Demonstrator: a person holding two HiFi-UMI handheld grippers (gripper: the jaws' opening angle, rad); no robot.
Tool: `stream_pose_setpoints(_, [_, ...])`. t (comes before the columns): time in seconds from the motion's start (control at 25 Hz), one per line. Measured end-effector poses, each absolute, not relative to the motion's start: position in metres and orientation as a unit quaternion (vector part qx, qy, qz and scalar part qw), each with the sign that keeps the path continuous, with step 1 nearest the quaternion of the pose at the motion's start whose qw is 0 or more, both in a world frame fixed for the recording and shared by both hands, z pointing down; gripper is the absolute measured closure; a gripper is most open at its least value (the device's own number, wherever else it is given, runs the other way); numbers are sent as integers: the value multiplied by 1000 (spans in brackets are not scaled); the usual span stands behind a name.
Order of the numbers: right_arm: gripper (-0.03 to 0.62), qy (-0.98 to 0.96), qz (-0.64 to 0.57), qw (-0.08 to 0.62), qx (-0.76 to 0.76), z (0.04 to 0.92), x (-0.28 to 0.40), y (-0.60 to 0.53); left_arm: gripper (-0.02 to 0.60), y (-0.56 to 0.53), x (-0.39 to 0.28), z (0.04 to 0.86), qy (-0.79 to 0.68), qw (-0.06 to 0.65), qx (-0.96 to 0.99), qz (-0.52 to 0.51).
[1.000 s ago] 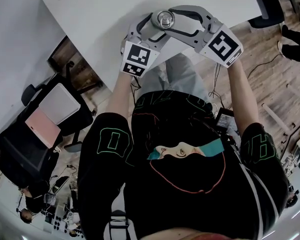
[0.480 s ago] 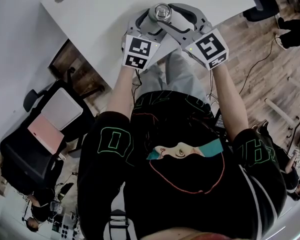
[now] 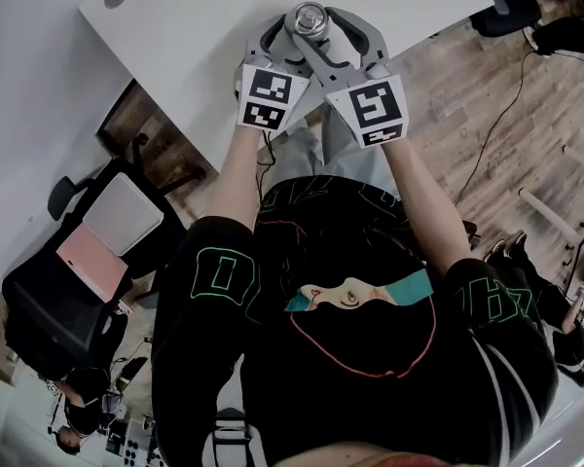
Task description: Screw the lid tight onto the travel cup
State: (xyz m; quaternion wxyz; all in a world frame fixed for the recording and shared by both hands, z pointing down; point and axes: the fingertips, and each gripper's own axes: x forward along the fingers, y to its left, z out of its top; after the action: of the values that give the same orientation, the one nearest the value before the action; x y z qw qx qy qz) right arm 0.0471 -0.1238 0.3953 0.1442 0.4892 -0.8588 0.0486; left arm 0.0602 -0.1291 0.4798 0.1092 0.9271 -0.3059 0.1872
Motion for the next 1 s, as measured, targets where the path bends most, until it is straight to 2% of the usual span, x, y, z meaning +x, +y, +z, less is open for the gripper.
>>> stream_pose_setpoints(0.24, [353,-871,56,148,466,398,45,-124,232,-130,59,481,-308,110,926,187])
stream_pose_setpoints(0.36, [307,-892,58,156,420,399,42,-121,233,-129,57,481,-307,110,927,186])
stream_pose_setpoints(1.0, [334,-972,62,170,152,391,55,-126,232,-127,59,480,-301,111,928,188])
